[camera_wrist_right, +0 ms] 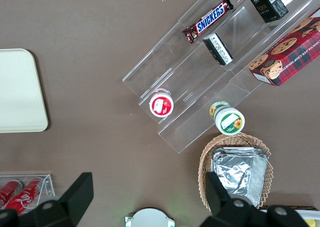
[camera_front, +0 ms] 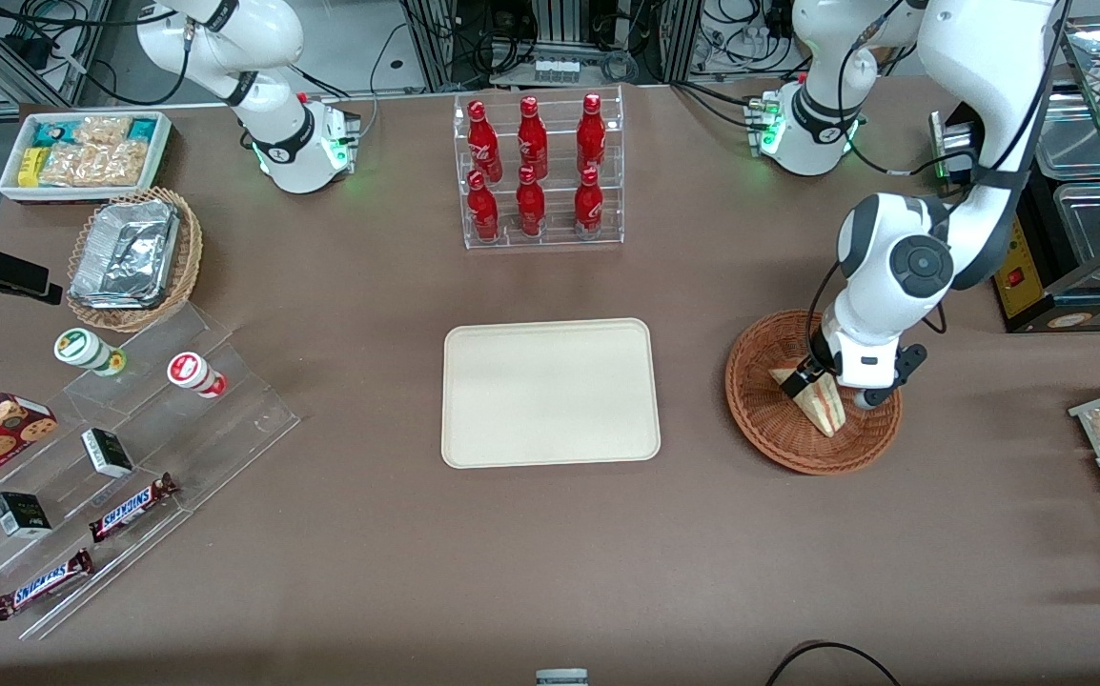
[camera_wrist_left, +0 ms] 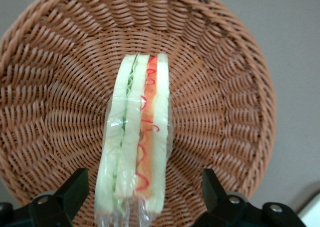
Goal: Place sandwich from basket to tray
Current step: 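Lower the left gripper and close it on the sandwich, then lift the sandwich and carry it over the cream tray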
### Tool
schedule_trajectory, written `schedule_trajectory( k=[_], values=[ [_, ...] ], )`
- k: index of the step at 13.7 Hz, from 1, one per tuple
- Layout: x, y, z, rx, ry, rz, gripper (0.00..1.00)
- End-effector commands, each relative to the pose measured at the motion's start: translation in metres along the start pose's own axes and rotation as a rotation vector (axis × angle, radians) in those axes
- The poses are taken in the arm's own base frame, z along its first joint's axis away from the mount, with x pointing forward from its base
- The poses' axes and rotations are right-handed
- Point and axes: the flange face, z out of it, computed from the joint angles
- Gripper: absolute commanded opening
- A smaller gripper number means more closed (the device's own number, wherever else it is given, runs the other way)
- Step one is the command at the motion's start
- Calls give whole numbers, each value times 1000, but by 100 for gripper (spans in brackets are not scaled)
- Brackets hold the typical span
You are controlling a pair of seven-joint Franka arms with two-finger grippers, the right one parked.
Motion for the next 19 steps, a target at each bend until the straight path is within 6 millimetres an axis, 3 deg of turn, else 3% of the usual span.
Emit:
schedule_trajectory(
  k=[1,2,3,7,8,10,14,17,19],
  values=[
    [6,-4,11,3,12,-19,90],
    [5,-5,12,9,15,-7,39],
    [3,-7,13,21,24,18,0],
    [0,-11,10,75,19,65,0],
    [2,-11,2,89,15,77,0],
    [14,3,-35,99,22,104,0],
    [22,44,-76,121,1,144,0],
    [-4,87,-100,117,-37,195,0],
    [-33,123,-92,128,-94,255,0]
  ],
)
